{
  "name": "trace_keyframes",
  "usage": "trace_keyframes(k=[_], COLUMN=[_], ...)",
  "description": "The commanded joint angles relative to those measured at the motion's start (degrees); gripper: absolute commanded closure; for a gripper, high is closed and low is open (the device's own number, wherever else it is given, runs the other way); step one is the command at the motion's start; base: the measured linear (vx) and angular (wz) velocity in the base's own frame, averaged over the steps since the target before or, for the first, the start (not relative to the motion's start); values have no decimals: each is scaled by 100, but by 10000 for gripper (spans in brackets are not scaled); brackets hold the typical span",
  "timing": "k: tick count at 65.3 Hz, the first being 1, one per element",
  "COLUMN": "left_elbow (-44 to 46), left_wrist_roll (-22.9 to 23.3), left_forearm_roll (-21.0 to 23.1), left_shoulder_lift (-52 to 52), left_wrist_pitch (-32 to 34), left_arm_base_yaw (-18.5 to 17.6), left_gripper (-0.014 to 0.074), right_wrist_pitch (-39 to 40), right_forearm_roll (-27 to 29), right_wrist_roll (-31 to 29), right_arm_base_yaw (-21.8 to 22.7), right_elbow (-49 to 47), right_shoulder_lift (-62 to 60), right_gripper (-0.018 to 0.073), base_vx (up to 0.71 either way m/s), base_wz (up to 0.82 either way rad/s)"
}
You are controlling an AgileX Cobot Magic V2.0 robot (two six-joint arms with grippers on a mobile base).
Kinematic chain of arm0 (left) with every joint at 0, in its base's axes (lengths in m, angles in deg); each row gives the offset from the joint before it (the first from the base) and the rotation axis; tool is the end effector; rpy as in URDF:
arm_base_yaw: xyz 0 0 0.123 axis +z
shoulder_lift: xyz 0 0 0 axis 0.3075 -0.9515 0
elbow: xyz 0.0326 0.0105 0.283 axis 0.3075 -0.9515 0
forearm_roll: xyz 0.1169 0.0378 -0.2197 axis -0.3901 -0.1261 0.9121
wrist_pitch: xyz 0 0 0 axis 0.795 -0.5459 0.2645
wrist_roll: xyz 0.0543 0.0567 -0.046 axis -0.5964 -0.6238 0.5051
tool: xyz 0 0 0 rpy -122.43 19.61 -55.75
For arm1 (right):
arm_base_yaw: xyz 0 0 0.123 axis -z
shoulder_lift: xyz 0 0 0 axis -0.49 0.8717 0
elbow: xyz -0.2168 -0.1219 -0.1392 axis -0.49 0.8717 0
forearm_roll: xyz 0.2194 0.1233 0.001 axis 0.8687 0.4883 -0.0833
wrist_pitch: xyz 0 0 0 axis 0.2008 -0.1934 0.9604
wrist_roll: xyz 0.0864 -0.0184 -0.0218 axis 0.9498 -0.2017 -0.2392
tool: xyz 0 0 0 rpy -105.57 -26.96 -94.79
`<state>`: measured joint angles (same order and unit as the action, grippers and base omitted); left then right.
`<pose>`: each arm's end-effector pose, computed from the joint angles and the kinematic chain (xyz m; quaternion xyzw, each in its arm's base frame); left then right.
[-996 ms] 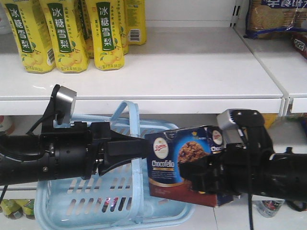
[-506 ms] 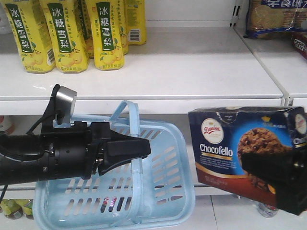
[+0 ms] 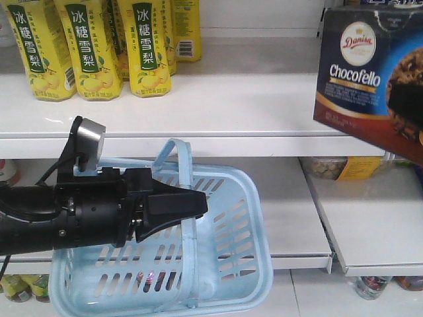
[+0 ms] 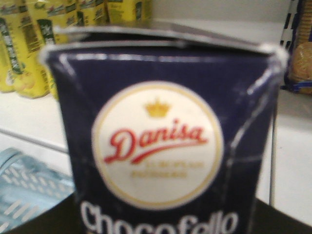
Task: Left arm holds basket, right arm returns cookies
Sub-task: 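Raise the box with the right gripper up to the upper shelf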
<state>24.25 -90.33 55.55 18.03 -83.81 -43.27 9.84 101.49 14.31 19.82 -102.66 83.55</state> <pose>0.1950 -0.1625 0.3027 0.0084 0.7814 -0.5872 0.2110 0.1509 0.0474 0.4155 -0.1294 0.7785 0.1526 0.5949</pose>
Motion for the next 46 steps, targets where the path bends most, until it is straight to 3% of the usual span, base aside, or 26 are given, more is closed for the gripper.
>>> trace_keyframes(k=[1, 17, 46], left_elbow=[242, 242, 242], left_wrist_roll=[-124, -124, -124], left_forearm_roll=[610, 610, 610], left_shoulder_lift=[179, 179, 179], left_wrist_pitch=[-143, -143, -143], left_arm_base_yaw=[-34, -34, -34], left_gripper=[599, 599, 599], right_wrist_pitch=[1147, 2694, 3862], right_forearm_roll=[40, 29, 10], right_wrist_roll=[0, -22, -625], right_arm_base_yaw=[40, 40, 40], right_elbow=[-189, -275, -454], right_shoulder_lift=[388, 1501, 2928], right_gripper=[391, 391, 370], base_vx=[0, 0, 0], base_wz=[0, 0, 0])
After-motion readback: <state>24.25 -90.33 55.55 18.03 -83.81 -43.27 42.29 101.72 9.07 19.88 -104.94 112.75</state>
